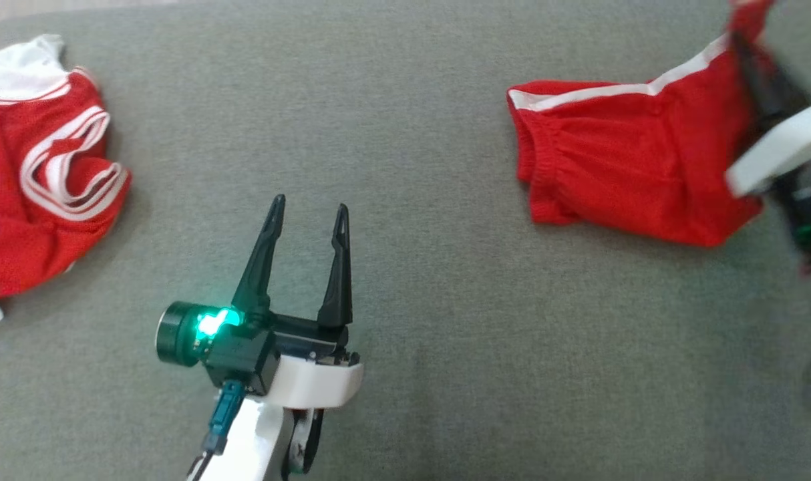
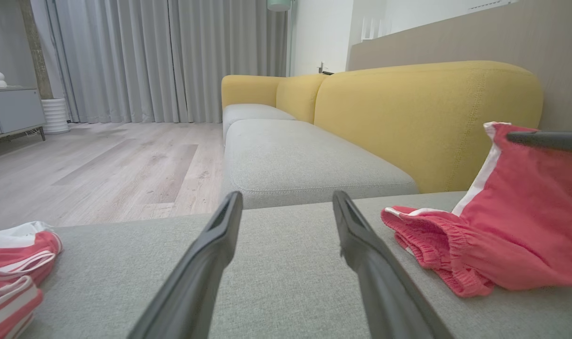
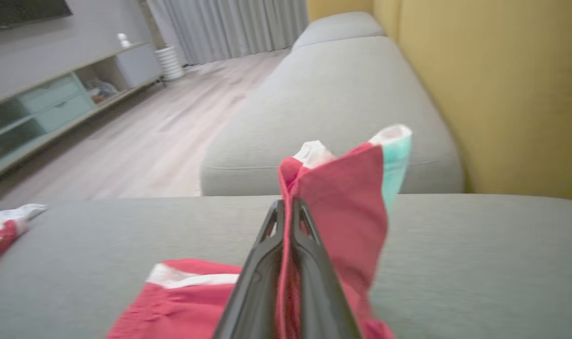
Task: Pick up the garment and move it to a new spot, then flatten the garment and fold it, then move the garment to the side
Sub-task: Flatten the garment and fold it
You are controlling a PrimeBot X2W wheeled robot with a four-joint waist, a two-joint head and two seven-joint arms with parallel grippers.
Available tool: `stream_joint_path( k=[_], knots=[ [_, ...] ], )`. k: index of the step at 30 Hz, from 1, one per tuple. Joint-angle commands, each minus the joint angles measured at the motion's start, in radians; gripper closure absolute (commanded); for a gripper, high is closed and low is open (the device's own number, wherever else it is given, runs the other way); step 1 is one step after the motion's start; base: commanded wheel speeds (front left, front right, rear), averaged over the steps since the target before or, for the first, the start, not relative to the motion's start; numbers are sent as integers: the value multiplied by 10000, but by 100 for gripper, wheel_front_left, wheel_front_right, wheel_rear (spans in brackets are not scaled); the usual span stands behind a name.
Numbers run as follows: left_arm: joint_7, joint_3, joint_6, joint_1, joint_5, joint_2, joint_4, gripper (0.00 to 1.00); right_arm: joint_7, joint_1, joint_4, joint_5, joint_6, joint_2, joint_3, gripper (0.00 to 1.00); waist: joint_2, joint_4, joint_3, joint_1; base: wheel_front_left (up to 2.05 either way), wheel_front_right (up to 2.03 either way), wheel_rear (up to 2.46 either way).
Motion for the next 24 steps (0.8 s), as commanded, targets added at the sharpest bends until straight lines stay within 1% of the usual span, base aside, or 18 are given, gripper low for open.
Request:
stream_joint_path(
  k=[1, 4, 7, 8, 9, 11, 12, 14, 16, 17, 18, 20, 22, 24],
  knots=[
    [-51, 327, -37, -29, -6, -28, -268, 0, 152, 370, -639, -196, -9, 369, -138, 100, -1, 156, -125, 1, 0, 0, 0],
    [-51, 304, -39, 55, -55, -47, -254, 0, 444, 942, -1302, -633, -9, 1474, -343, 100, -1, 333, -256, 1, 0, 0, 0],
    [-51, 293, -34, 150, -115, -61, -244, 0, 686, 1491, -1657, -1139, -9, 2694, -471, 100, -1, 477, -363, 1, 0, 0, 0],
    [-51, 275, -40, 175, -129, -64, -234, 0, 718, 1654, -1684, -1296, -9, 3099, -575, 44, -1, 524, -403, 1, 0, 0, 0],
    [-51, 249, -45, 198, -140, -68, -226, 0, 718, 1790, -1767, -1450, -9, 3458, -592, 0, -1, 570, -440, 1, 0, 0, 0],
    [-51, 202, -42, 241, -161, -73, -218, 0, 658, 2055, -2032, -1563, -9, 4047, -675, 0, -1, 630, -529, 1, 0, 0, 0],
    [-51, 184, -38, 265, -170, -75, -220, 0, 585, 2168, -2218, -1572, -9, 4213, -745, 0, -1, 647, -586, 1, 0, 0, 0],
    [-51, 172, -20, 324, -165, -78, -236, 0, 446, 2380, -2621, -1672, -9, 4365, -950, 0, -1, 662, -702, 1, 0, 0, 0],
    [-51, 202, 1, 396, -164, -80, -269, 0, 306, 2620, -3032, -1865, -9, 4371, -1312, 0, -1, 658, -820, 1, 0, 0, 0],
    [-51, 226, 10, 434, -163, -80, -291, 0, 174, 2739, -3266, -2013, -9, 4290, -1488, 0, -1, 658, -892, 1, 0, 0, 0],
    [-51, 295, 46, 545, -175, -81, -368, 0, -84, 3071, -3621, -2256, -9, 4066, -1865, 0, -1, 647, -1057, 1, 0, 0, 0],
    [-51, 386, 90, 701, -199, -82, -444, 0, -538, 3442, -3894, -2457, -9, 3769, -2166, 0, -1, 632, -1248, 1, 0, 0, 0],
    [-51, 475, 108, 914, -205, -83, -481, 0, -1088, 3849, -3977, -2689, -9, 3394, -2260, 0, -1, 612, -1494, 1, 0, 0, 0],
    [-51, 599, 129, 1210, -215, -83, -502, 0, -1715, 4339, -3808, -2949, -9, 3080, -2348, 0, -1, 584, -1798, 1, 0, 0, 0]
  ],
)
